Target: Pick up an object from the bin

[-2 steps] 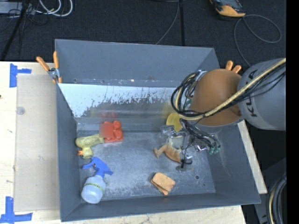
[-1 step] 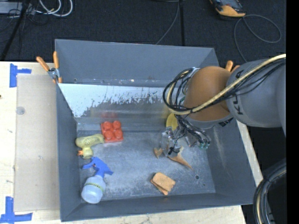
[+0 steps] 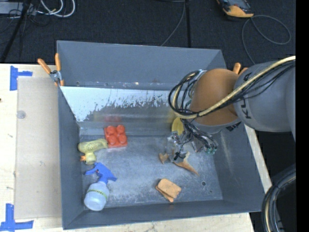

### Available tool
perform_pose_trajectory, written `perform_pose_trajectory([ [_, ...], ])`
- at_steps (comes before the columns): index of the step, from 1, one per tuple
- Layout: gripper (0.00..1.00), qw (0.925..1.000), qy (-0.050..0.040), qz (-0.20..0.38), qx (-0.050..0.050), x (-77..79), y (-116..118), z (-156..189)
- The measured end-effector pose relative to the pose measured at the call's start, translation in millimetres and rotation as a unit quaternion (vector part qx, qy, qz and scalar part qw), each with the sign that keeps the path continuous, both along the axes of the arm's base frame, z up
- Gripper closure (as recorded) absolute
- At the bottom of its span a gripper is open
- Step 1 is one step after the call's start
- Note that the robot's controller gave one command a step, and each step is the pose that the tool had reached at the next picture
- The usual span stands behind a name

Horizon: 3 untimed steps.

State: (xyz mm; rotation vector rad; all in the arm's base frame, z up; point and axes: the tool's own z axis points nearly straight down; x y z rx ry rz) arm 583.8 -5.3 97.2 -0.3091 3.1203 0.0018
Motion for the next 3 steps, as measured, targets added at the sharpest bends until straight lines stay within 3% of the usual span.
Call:
perform_pose_trajectory([
  [1, 0.00, 0.9998, -0.0008, 0.022, 0.000, -11.4, -5.0, 73.8],
  [3, 0.00, 0.9987, -0.0031, 0.051, 0.000, -9.3, -8.2, 60.4],
])
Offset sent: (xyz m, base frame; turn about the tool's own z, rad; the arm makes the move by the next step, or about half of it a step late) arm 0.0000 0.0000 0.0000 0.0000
